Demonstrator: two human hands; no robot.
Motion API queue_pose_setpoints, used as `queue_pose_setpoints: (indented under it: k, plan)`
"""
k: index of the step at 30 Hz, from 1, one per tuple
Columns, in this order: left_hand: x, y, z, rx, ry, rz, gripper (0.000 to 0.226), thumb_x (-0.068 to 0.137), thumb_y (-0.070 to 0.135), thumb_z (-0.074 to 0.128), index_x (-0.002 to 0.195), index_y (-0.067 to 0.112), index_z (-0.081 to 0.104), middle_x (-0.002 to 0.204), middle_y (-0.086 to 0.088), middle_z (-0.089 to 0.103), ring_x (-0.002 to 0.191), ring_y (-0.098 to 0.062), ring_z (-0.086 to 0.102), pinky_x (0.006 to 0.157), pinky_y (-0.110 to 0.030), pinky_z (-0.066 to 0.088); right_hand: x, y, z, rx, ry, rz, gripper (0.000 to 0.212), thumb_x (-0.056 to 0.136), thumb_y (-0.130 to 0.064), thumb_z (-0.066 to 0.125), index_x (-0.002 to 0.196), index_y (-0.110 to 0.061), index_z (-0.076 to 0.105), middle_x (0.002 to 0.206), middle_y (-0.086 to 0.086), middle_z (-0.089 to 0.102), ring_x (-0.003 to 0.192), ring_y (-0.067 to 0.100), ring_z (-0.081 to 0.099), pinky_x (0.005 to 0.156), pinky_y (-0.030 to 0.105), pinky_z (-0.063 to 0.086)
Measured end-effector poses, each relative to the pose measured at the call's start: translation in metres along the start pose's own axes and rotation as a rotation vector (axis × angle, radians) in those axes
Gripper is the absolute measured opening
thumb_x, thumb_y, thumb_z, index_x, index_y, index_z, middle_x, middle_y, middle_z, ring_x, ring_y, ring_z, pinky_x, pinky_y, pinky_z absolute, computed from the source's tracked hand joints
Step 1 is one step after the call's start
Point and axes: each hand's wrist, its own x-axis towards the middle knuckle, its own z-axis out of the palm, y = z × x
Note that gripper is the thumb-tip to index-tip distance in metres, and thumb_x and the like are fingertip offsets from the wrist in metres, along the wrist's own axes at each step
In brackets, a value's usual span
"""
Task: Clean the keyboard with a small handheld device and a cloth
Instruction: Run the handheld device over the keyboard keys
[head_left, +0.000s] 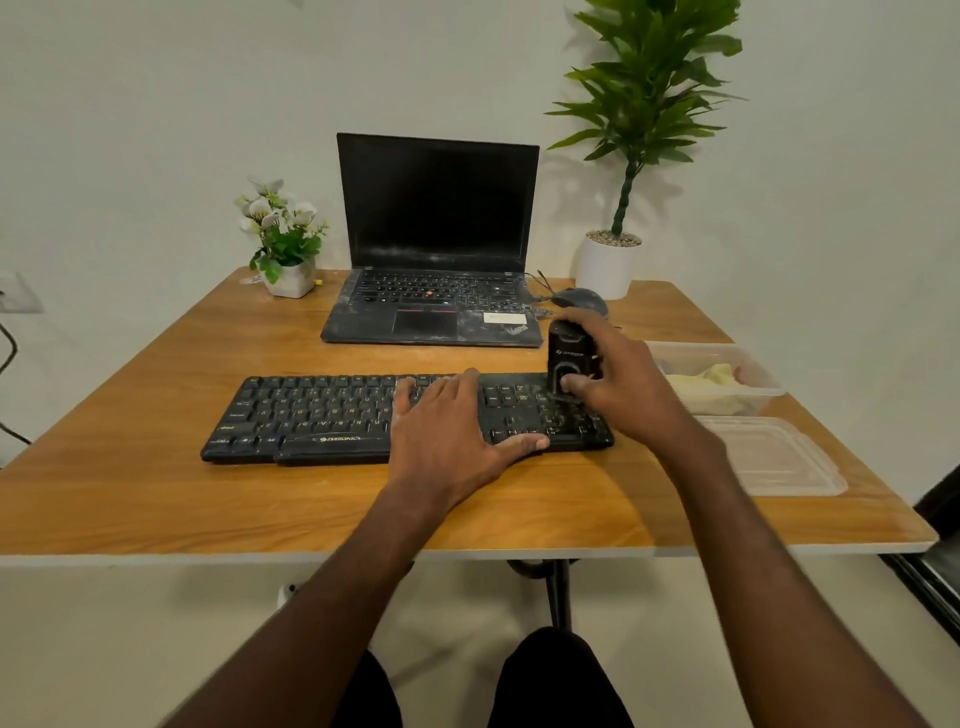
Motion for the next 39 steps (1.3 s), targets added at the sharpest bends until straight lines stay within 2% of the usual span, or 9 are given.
queue_pose_setpoints:
  k: [6, 9, 13, 17, 22, 28, 33, 36, 39]
  plan:
    - [0.0, 0.0, -0.002, -0.002, 0.003, -0.002, 0.113, 0.072, 0.108, 0.037, 0.146, 0.023, 0.049, 0.146, 0.001, 0.063, 0.141, -0.018, 0.055, 0.131, -0.053, 0.011, -0.001, 0.002, -0.002, 0.022, -0.082, -0.021, 0.073, 0.085, -0.007, 0.078, 0.139, -0.047, 0.05, 0.132, -0.009, 0.059, 0.114, 0.014, 0.063, 0.083, 0.029, 0.061]
    - [0.0, 0.001, -0.001, 0.009, 0.003, 0.003, 0.114, 0.072, 0.108, 0.037, 0.146, 0.022, 0.049, 0.146, 0.0, 0.064, 0.14, -0.018, 0.055, 0.132, -0.053, 0.014, -0.001, 0.004, -0.006, -0.091, 0.027, 0.014, 0.075, 0.086, -0.009, 0.078, 0.144, -0.045, 0.047, 0.131, -0.002, 0.063, 0.111, 0.014, 0.064, 0.077, 0.018, 0.055]
    - [0.001, 0.0, 0.0, -0.007, 0.029, 0.021, 0.114, 0.073, 0.106, 0.042, 0.148, 0.02, 0.047, 0.143, -0.001, 0.065, 0.137, -0.019, 0.057, 0.128, -0.048, 0.021, -0.002, -0.005, 0.015, -0.015, 0.116, 0.018, 0.078, 0.085, -0.014, 0.08, 0.142, -0.055, 0.044, 0.132, -0.002, 0.064, 0.107, 0.015, 0.067, 0.084, 0.037, 0.063]
    - [0.001, 0.0, 0.001, -0.013, 0.027, 0.016, 0.12, 0.073, 0.105, 0.044, 0.157, 0.019, 0.04, 0.149, -0.001, 0.061, 0.14, -0.019, 0.055, 0.126, -0.046, 0.024, -0.004, -0.008, 0.034, -0.067, 0.198, 0.012, 0.075, 0.088, -0.014, 0.076, 0.142, -0.055, 0.045, 0.132, -0.002, 0.066, 0.11, 0.012, 0.064, 0.084, 0.028, 0.059]
    - [0.001, 0.0, 0.001, -0.012, 0.021, 0.01, 0.12, 0.073, 0.105, 0.042, 0.156, 0.019, 0.04, 0.149, -0.001, 0.061, 0.14, -0.019, 0.054, 0.127, -0.048, 0.023, -0.002, -0.008, 0.009, 0.075, -0.094, -0.019, 0.075, 0.085, -0.006, 0.078, 0.137, -0.051, 0.051, 0.135, -0.007, 0.062, 0.114, 0.009, 0.064, 0.089, 0.038, 0.062]
    - [0.001, 0.002, -0.001, -0.003, 0.023, 0.02, 0.118, 0.074, 0.104, 0.043, 0.155, 0.017, 0.041, 0.148, -0.002, 0.062, 0.139, -0.02, 0.055, 0.127, -0.047, 0.022, -0.004, -0.01, 0.029, -0.07, 0.113, 0.0, 0.073, 0.092, -0.01, 0.072, 0.145, -0.051, 0.041, 0.134, -0.001, 0.064, 0.113, 0.016, 0.063, 0.082, 0.023, 0.052]
    - [0.0, 0.002, -0.002, -0.016, 0.024, 0.015, 0.111, 0.073, 0.103, 0.047, 0.148, 0.021, 0.044, 0.143, 0.001, 0.063, 0.136, -0.018, 0.056, 0.126, -0.045, 0.022, 0.004, -0.005, 0.012, -0.083, -0.064, 0.02, 0.075, 0.089, -0.012, 0.075, 0.144, -0.048, 0.04, 0.136, 0.002, 0.061, 0.115, 0.021, 0.065, 0.084, 0.033, 0.061]
    - [0.0, 0.002, -0.002, -0.007, 0.024, 0.015, 0.115, 0.073, 0.104, 0.045, 0.151, 0.02, 0.044, 0.145, 0.0, 0.063, 0.137, -0.018, 0.056, 0.127, -0.046, 0.021, 0.003, -0.007, 0.012, -0.142, 0.03, 0.022, 0.075, 0.089, -0.013, 0.076, 0.145, -0.046, 0.04, 0.135, 0.003, 0.062, 0.113, 0.021, 0.065, 0.077, 0.024, 0.057]
    - [0.001, 0.0, -0.001, -0.005, 0.021, 0.015, 0.119, 0.073, 0.105, 0.043, 0.155, 0.018, 0.042, 0.148, -0.001, 0.061, 0.14, -0.019, 0.054, 0.128, -0.047, 0.021, 0.001, -0.002, 0.007, -0.052, -0.05, 0.01, 0.072, 0.087, -0.011, 0.077, 0.141, -0.047, 0.045, 0.133, -0.004, 0.06, 0.112, 0.016, 0.065, 0.071, 0.016, 0.053]
